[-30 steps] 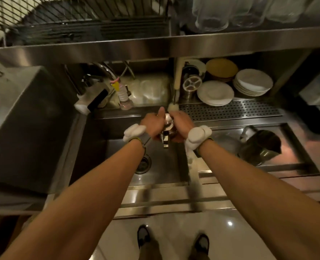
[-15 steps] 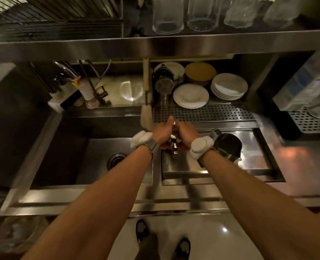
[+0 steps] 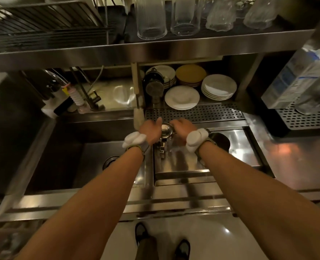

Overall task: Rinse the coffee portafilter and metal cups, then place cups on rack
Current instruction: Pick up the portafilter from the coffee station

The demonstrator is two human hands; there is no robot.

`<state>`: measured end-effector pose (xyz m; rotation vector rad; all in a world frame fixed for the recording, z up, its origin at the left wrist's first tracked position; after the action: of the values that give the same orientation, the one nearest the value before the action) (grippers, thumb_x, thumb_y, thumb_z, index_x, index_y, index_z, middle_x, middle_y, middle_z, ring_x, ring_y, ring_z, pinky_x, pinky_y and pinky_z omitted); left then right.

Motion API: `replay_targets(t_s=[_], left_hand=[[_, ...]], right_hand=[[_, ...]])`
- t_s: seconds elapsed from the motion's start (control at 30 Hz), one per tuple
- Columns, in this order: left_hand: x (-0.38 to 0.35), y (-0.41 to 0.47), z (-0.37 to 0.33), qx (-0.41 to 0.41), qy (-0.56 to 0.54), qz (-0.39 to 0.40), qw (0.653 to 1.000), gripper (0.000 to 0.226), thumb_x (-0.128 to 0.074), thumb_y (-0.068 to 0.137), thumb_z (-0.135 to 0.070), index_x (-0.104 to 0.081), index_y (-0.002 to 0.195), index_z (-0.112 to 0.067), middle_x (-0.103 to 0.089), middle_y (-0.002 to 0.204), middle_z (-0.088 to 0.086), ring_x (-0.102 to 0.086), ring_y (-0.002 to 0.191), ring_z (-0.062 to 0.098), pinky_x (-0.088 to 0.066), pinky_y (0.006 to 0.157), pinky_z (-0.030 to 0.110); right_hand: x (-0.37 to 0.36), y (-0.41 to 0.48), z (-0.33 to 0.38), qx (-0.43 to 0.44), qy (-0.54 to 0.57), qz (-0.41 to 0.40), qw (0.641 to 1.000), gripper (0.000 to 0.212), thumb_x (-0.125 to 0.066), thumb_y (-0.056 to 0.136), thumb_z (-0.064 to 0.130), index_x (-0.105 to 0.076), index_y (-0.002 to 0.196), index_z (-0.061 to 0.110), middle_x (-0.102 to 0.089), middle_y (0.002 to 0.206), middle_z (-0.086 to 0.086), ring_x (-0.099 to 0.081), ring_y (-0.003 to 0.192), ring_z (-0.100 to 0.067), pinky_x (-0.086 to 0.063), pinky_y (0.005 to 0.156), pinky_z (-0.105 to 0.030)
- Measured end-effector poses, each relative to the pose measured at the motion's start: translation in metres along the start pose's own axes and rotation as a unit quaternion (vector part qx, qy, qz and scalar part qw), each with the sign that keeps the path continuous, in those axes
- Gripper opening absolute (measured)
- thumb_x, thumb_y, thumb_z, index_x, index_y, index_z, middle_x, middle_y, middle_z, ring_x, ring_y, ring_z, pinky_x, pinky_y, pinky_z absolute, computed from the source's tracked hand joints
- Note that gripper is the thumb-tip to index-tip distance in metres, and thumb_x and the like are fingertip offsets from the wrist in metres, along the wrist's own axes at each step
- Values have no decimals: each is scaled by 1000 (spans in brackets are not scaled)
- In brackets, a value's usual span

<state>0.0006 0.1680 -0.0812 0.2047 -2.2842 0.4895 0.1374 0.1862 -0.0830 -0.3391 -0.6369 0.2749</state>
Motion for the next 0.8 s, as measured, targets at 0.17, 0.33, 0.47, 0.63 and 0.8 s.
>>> replay_targets(t_s=[0.17, 0.33, 0.47, 0.63, 0.8], left_hand=[[-2, -8, -63, -135, 30, -29, 990, 27, -46, 92, -34, -63, 103, -16, -67, 108, 8, -62, 99, 28, -42, 76, 30], [-61, -25, -112, -217, 113, 130, 961, 34, -54, 90, -18, -57, 123, -12, -60, 128, 11, -56, 117, 28, -46, 98, 39], [-100, -36, -127, -272, 162, 173, 933, 50, -58, 87, -14, -48, 136, -14, -51, 141, 9, -49, 128, 26, -38, 106, 33], [-122, -32, -127, -292, 199, 197, 914, 49, -57, 89, -14, -47, 137, -12, -49, 143, 9, -47, 130, 25, -35, 108, 30], [-129, -25, -122, -288, 197, 211, 913, 50, -56, 87, -6, -49, 136, -11, -53, 139, 11, -49, 128, 26, -37, 106, 31]], right_hand=[[41, -12, 7, 44, -91, -59, 993, 28, -54, 87, 29, -67, 73, 10, -63, 73, -8, -58, 75, -26, -41, 60, -28], [87, -24, -32, -2, -157, -110, 982, 41, -67, 78, 35, -65, 114, 17, -66, 115, -8, -60, 107, -28, -49, 92, -37], [103, -36, -83, -63, -219, -132, 965, 77, -73, 65, 53, -48, 129, 18, -55, 126, -13, -50, 118, -34, -45, 95, -42], [90, -35, -107, -62, -124, -73, 988, 91, -80, 50, 45, -47, 129, 14, -60, 121, -11, -60, 104, -27, -53, 86, -40], [90, -41, -104, -29, -170, -106, 979, 59, -76, 59, 35, -55, 106, 7, -64, 93, -5, -61, 74, -20, -48, 59, -28]])
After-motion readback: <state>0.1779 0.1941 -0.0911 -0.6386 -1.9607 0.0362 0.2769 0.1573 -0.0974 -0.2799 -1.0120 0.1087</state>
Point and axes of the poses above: each hand's wrist, its own y-axis towards the middle knuckle, its own x-axis out of the back of the hand, z = x × y, the point moved 9 cm from there along y, towards the middle knuckle
